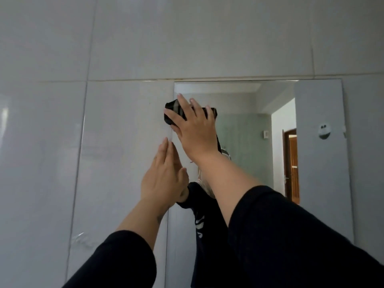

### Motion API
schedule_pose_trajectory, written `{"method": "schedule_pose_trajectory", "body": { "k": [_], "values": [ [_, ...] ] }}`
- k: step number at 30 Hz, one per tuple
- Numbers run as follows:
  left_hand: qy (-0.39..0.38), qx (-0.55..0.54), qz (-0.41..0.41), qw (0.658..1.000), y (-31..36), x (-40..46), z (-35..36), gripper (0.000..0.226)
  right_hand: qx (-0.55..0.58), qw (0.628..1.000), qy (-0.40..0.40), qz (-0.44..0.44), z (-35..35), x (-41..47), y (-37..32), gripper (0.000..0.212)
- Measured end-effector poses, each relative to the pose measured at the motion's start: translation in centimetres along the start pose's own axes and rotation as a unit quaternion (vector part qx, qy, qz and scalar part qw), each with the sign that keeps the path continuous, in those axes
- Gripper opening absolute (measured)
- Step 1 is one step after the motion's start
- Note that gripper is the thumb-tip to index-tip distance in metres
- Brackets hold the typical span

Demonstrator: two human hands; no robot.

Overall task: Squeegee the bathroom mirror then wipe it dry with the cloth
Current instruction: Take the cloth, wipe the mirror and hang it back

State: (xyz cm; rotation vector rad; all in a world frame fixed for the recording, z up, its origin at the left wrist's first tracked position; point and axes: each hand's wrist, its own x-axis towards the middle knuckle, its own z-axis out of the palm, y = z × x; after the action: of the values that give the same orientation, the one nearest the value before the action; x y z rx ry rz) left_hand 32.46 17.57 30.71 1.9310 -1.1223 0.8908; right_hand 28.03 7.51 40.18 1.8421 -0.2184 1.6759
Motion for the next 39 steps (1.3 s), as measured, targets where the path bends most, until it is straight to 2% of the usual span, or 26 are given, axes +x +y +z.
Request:
{"method": "schedule_pose_trajectory", "body": {
  "k": [2,5,7,15,20,28,33,39],
  "values": [
    [0.009,0.021,-0.024,0.999,-0.9,-1.9,0.5,0.077,-0.002,1.000,0.003,-0.014,0.2,-1.3,-0.4,0.038],
    [-0.025,0.008,-0.027,0.999,-1.1,-4.1,1.7,0.081,-0.029,0.997,-0.018,-0.066,-0.1,-3.7,-0.1,0.047],
    [-0.045,0.003,-0.018,0.999,-0.7,-4.6,2.5,0.084,-0.039,0.997,-0.030,-0.066,-0.9,-5.0,0.7,0.048],
    [-0.047,-0.018,-0.032,0.998,-0.1,-4.7,3.9,0.095,-0.055,0.994,-0.075,0.051,-4.7,-8.7,7.2,0.048],
    [-0.038,-0.022,-0.027,0.999,-1.0,-4.4,4.8,0.100,-0.065,0.985,-0.065,0.147,-7.1,-9.9,13.3,0.046],
    [-0.039,-0.015,-0.026,0.999,-1.1,-4.4,5.0,0.098,-0.094,0.937,-0.017,0.336,-10.0,-13.4,21.3,0.044],
    [-0.052,-0.006,-0.034,0.998,-0.8,-4.5,4.6,0.099,-0.113,0.920,0.016,0.374,-9.4,-16.1,20.2,0.042],
    [-0.042,-0.006,-0.034,0.998,-0.9,-4.4,4.7,0.098,-0.101,0.946,0.049,0.303,-7.1,-16.1,13.8,0.039]
  ]
}}
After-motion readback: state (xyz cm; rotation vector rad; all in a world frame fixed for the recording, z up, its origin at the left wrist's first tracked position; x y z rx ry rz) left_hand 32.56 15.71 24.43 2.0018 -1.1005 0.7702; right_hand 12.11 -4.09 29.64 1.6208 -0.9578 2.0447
